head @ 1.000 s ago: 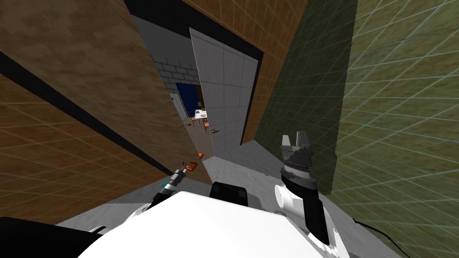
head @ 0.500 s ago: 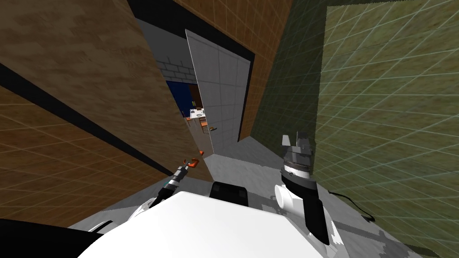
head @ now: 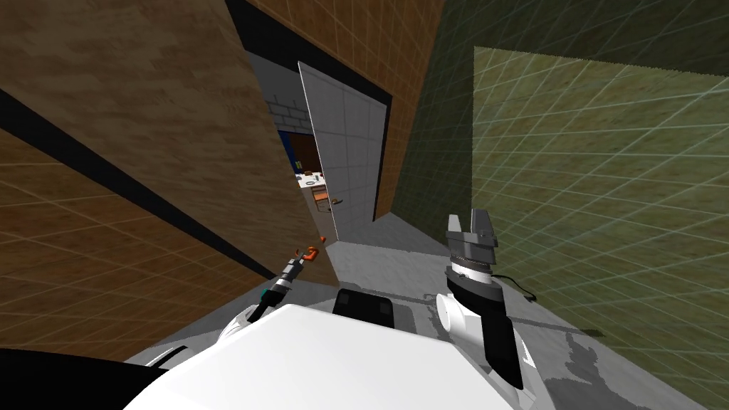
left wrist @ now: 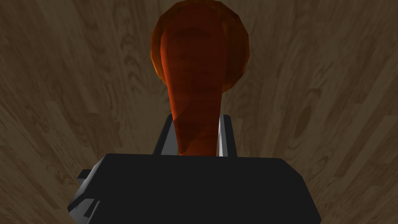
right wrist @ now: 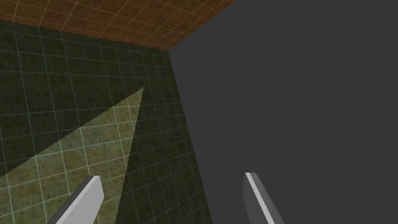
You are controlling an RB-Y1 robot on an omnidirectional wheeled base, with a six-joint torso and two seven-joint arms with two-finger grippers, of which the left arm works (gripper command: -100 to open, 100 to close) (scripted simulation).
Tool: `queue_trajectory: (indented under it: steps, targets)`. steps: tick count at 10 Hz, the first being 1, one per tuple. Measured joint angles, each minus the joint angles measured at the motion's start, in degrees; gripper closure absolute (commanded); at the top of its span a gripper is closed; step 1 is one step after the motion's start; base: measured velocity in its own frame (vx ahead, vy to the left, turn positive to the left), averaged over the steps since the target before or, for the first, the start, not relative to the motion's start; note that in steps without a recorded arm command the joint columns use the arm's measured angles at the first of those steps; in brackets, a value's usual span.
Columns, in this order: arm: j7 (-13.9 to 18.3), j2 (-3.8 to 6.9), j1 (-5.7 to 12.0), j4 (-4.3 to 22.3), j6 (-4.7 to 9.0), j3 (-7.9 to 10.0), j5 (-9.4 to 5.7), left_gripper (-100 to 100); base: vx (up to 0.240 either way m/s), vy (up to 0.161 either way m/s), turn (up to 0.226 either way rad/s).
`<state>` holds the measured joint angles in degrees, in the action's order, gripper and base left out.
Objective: Pull the door open
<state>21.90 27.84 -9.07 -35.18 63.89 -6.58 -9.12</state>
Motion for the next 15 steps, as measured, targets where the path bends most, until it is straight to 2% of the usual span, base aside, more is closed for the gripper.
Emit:
queue_trajectory:
  steps: [2,3,4,6,7,9,11,12,15]
  targets:
    - [-0.4,-0.68,1.58,0.2,-1.49,0.11,0.08,100,-0.24,0.093,-0.189]
    - [-0.6,-1.12,2.69,1.4,-1.44,0.14,0.15,100,-0.149,0.04,-0.039]
    - [-0.9,-1.28,2.28,0.2,-2.13,0.15,0.17,100,-0.175,0.025,-0.099]
    - [-1.2,-1.58,3.02,-0.1,-3.47,0.44,0.1,100,-0.172,0.071,-0.131]
    - [-1.6,-1.89,2.71,-1.6,-4.72,0.54,0.07,100,-0.167,0.092,-0.105]
    - [-1.8,-2.18,2.95,-2.2,-5.57,0.46,0.17,100,-0.098,0.027,-0.11]
    - [-1.2,-1.22,2.87,-0.7,-3.85,0.46,-0.07,100,-0.224,0.047,-0.209]
    - [-1.0,-0.87,1.94,-1.6,-3.59,0.37,-0.16,100,-0.225,0.077,-0.181]
    - [-0.2,-0.3,0.9,-0.5,-1.67,-0.44,-0.07,100,-0.159,0.04,-0.124]
